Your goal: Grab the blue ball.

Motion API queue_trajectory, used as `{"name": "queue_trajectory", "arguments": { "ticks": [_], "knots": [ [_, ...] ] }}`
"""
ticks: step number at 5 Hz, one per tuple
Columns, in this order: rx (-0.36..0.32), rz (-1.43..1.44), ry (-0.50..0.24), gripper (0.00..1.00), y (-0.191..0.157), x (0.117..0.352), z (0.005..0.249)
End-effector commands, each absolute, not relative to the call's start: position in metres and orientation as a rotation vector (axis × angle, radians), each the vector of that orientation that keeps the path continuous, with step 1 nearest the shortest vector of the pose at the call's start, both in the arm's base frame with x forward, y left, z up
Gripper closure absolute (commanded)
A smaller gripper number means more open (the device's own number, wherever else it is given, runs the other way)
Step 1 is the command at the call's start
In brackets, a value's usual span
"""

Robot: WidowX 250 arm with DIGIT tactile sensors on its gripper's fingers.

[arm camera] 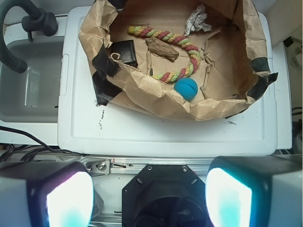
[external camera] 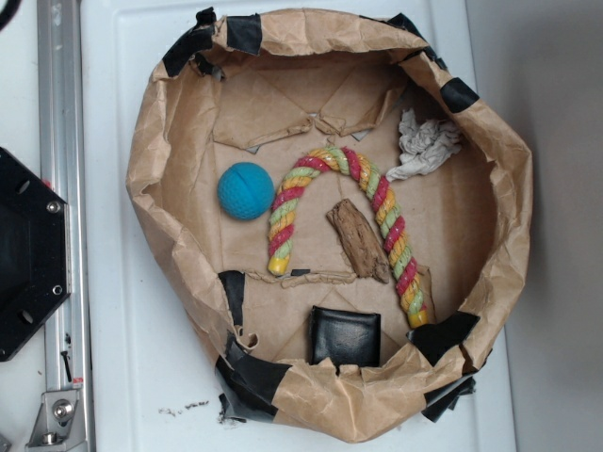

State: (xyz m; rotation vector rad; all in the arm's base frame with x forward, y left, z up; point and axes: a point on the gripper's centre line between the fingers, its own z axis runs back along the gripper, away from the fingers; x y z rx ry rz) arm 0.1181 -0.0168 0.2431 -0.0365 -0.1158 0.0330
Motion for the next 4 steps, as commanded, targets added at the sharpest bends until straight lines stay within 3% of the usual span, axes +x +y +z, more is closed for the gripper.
{"name": "queue_trajectory", "arguments": {
  "ticks": [1, 2, 3, 4],
  "knots": [
    [-0.036, 0.033, -0.116, 0.00, -0.017, 0.118, 0.243],
    [0.146, -0.018, -0.056, 0.00, 0.007, 0.160, 0.227],
    [0.089, 0.024, -0.081, 0.00, 0.026, 0.192, 0.197],
    [0.046, 0.052, -0.032, 0.00, 0.042, 0.213, 0.152]
  ]
}}
